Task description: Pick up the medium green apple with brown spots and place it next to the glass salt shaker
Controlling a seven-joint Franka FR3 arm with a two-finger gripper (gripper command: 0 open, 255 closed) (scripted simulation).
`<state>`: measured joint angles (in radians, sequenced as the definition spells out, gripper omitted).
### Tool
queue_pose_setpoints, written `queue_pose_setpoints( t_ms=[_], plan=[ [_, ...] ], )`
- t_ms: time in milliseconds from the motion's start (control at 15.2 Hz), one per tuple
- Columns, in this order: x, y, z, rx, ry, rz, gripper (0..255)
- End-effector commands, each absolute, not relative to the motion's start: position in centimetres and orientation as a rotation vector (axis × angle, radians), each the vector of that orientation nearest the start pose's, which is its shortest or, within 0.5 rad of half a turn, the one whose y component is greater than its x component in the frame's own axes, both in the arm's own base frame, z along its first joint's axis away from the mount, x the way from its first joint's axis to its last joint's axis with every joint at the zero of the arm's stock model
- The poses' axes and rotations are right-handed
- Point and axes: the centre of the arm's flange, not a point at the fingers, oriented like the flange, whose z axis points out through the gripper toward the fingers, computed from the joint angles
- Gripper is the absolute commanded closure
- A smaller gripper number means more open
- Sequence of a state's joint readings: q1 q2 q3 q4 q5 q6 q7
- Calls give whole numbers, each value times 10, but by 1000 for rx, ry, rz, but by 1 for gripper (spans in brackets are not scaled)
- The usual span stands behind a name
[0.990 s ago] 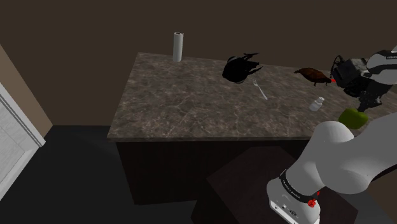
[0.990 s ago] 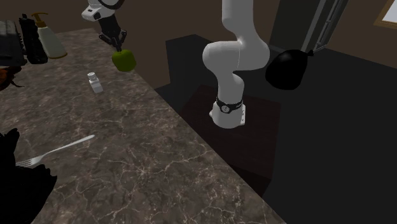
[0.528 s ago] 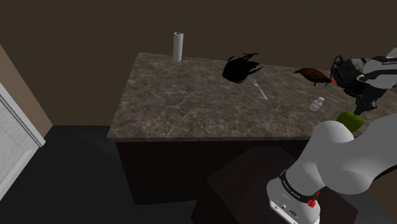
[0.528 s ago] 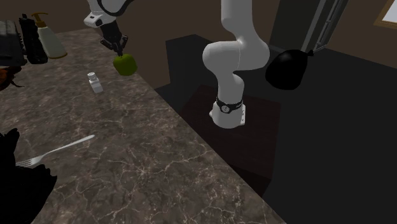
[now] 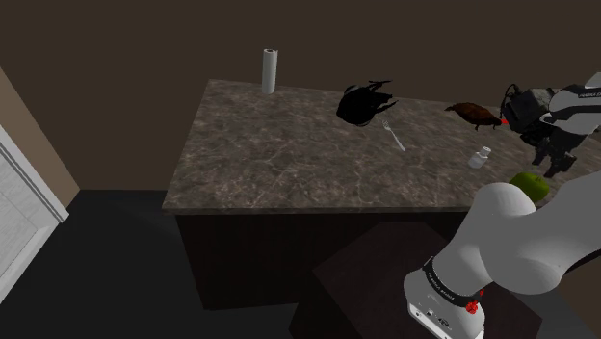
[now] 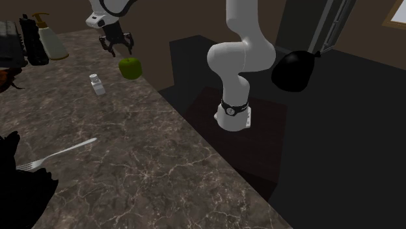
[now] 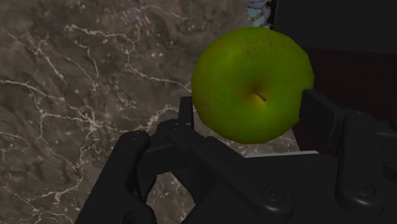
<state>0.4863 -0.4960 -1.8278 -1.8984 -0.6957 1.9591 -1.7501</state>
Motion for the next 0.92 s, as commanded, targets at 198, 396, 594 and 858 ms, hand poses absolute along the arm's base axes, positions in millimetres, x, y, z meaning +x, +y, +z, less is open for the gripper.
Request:
queue_pose_setpoints(
  t_ms=[198, 396, 594, 858],
  plan=[
    [34, -596, 419, -2957, -1026, 248, 0],
    [39, -594, 455, -2957, -1026, 248, 0],
    [39, -594, 455, -2957, -1026, 248, 0],
    [39, -594, 455, -2957, -1026, 248, 0]
  ],
)
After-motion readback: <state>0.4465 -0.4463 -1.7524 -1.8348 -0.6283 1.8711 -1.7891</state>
